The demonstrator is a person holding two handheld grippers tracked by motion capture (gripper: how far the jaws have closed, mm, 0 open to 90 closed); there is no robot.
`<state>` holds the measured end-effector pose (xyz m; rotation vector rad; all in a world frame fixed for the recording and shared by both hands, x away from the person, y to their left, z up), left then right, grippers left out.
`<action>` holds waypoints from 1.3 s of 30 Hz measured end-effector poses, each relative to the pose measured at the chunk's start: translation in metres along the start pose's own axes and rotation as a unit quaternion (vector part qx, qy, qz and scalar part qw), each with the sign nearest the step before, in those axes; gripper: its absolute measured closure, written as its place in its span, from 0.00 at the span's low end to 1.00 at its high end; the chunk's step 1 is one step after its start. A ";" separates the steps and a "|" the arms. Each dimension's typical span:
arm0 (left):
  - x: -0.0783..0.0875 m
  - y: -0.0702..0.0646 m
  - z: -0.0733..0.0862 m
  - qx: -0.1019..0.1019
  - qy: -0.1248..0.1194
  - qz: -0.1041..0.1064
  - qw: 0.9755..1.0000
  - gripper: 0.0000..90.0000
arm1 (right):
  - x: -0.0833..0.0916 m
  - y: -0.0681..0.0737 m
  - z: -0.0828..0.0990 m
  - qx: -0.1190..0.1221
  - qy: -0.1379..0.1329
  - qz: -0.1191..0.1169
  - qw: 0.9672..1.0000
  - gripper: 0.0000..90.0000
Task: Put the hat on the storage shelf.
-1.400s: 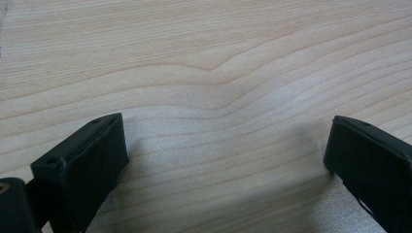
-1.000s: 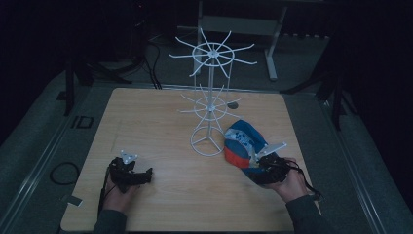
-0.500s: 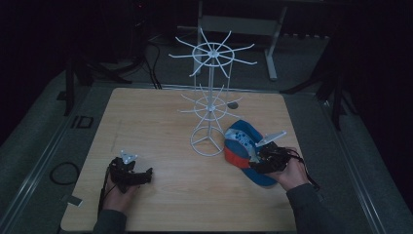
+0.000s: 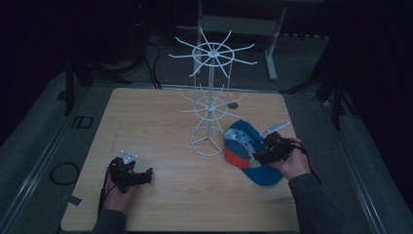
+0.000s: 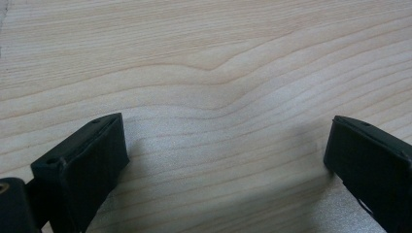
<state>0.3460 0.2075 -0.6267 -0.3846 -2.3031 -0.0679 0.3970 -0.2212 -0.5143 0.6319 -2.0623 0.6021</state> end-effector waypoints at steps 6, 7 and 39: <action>0.000 0.000 0.000 0.002 -0.001 0.000 1.000 0.03 | -0.006 -0.010 -0.003 -0.003 0.013 0.006 1.000 0.32; 0.000 0.000 0.000 0.002 -0.001 0.000 1.000 0.03 | -0.007 -0.011 -0.004 -0.003 0.014 0.008 1.000 0.31; 0.000 0.000 0.000 0.002 0.000 0.000 1.000 0.03 | -0.064 -0.034 -0.029 -0.018 0.066 0.015 0.998 0.17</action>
Point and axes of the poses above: each handheld gripper's, and its own axes: x roughly backward along the jaws, z roughly out of its underside, y roughly to its left, the point moved 8 cm from there along -x, roughly forward along the jaws, and after that the axes turned 5 degrees about z, right-handed, at the moved point
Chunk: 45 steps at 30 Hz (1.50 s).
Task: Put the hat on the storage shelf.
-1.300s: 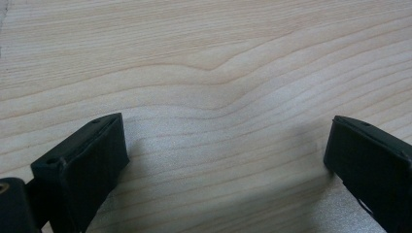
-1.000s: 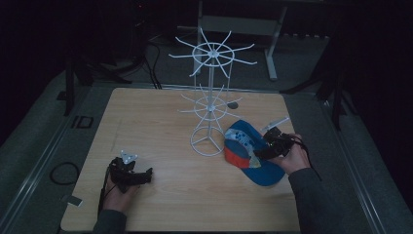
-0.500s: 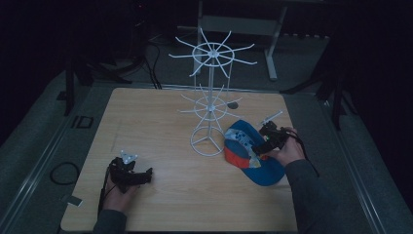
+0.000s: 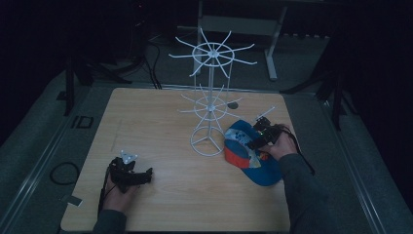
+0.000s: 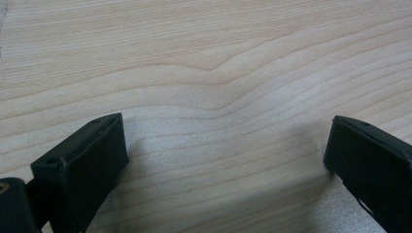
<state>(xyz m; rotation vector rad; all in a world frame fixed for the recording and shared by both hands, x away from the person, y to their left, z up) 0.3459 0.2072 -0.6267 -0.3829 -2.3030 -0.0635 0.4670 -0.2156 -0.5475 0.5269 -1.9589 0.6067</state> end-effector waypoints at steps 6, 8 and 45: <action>0.000 0.000 0.000 -0.001 0.000 0.000 1.000 0.03 | -0.011 -0.001 -0.003 -0.005 0.014 0.005 1.000 0.17; 0.000 0.000 0.000 -0.001 0.000 0.001 1.000 0.03 | -0.014 -0.001 -0.004 -0.007 0.017 0.005 1.000 0.17; 0.000 0.000 0.000 -0.002 0.001 0.002 1.000 0.03 | -0.024 0.009 -0.003 0.031 0.061 -0.015 0.998 0.98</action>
Point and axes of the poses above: each handheld gripper's, and its own axes: x roughly backward along the jaws, z roughly out of its underside, y roughly to its left, the point moved 8 cm from there along -x, roughly forward along the jaws, and after that the axes turned 5 degrees about z, right-handed, at the moved point
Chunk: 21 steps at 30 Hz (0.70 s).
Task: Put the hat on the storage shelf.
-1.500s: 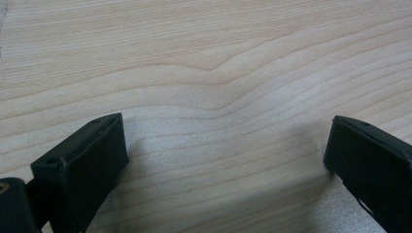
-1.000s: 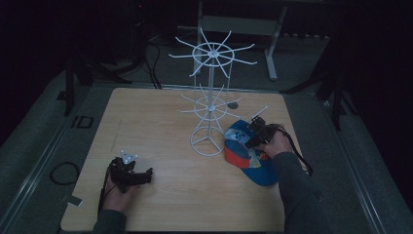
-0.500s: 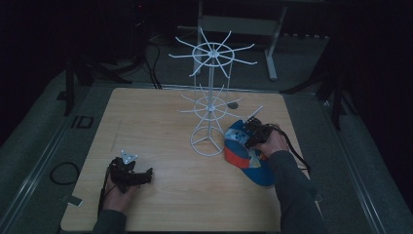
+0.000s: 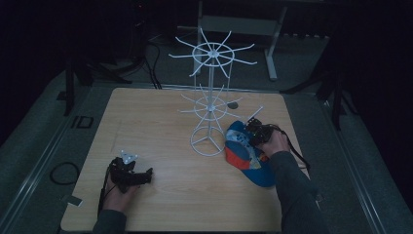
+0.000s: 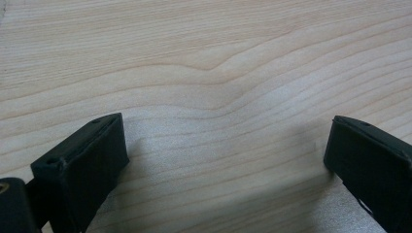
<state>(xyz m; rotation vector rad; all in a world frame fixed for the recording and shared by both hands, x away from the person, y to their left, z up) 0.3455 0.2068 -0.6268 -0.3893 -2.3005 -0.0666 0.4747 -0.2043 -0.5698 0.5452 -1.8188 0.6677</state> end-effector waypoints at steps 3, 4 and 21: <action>0.000 0.000 0.000 0.000 0.000 0.000 1.000 0.03 | 0.006 0.000 0.002 -0.006 -0.010 -0.005 1.000 0.98; 0.000 0.000 0.000 0.000 0.000 0.000 1.000 0.03 | 0.006 0.000 0.002 -0.006 -0.010 -0.005 1.000 0.98; 0.000 0.000 0.000 0.000 0.000 0.000 1.000 0.03 | 0.037 -0.011 0.018 -0.021 -0.084 -0.019 0.996 0.98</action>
Point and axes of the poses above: each handheld gripper's, and its own axes: x roughly backward along the jaws, z roughly out of its underside, y roughly to its left, the point moved 8 cm from there along -x, roughly forward along the jaws, and after that the axes turned 5 degrees about z, right-handed, at the moved point
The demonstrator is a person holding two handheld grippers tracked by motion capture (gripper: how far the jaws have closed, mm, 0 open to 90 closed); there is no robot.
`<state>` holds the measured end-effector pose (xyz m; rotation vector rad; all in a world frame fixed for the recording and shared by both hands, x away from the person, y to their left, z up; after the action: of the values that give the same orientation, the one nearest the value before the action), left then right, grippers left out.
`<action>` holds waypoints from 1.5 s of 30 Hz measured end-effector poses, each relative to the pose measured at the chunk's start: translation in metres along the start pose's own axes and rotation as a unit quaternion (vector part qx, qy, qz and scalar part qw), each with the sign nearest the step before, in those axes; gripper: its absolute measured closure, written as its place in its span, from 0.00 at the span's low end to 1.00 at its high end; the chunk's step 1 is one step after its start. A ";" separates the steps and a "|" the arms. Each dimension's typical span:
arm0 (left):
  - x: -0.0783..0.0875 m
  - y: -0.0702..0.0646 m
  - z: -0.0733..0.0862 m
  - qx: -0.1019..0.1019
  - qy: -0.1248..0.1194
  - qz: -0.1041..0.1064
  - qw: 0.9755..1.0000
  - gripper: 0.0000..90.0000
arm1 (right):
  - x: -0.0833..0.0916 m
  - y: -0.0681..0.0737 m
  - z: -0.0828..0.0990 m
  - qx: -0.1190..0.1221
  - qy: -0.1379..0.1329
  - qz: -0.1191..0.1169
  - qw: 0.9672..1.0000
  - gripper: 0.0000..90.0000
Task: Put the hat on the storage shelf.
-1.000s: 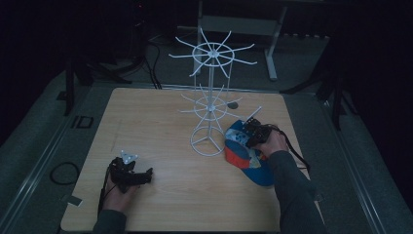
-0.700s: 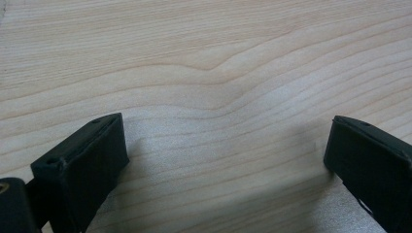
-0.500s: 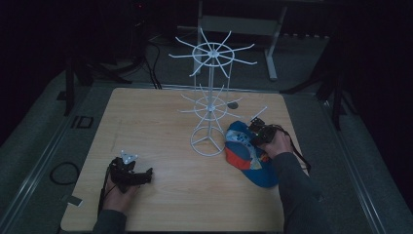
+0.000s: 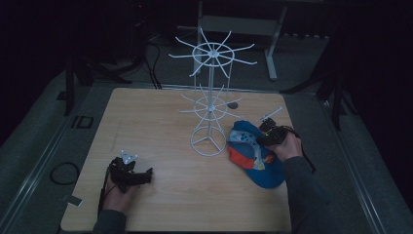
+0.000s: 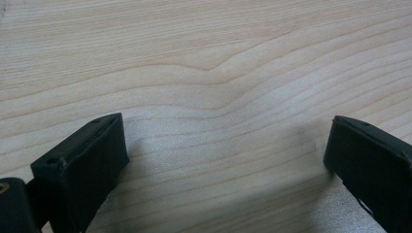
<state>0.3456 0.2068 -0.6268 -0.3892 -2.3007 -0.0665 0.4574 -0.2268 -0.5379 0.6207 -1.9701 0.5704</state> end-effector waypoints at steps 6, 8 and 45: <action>0.000 0.000 0.000 0.000 0.000 0.000 1.000 0.03 | 0.011 -0.003 0.002 -0.006 -0.019 0.000 1.000 0.98; 0.000 0.000 0.000 0.000 0.000 0.000 1.000 0.03 | 0.019 -0.006 0.003 -0.012 -0.036 0.001 0.999 0.98; 0.000 0.000 0.000 -0.001 0.000 0.000 1.000 0.03 | 0.086 -0.031 0.000 -0.033 -0.099 0.020 0.994 0.98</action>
<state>0.3457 0.2069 -0.6267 -0.3897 -2.3010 -0.0688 0.4415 -0.2668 -0.4575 0.6165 -2.1823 0.4807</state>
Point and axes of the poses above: each handheld gripper's, and its own axes: x roughly backward along the jaws, z roughly out of its underside, y roughly to its left, the point moved 8 cm from there along -x, roughly forward along the jaws, and after that the axes turned 5 degrees about z, right-handed, at the moved point
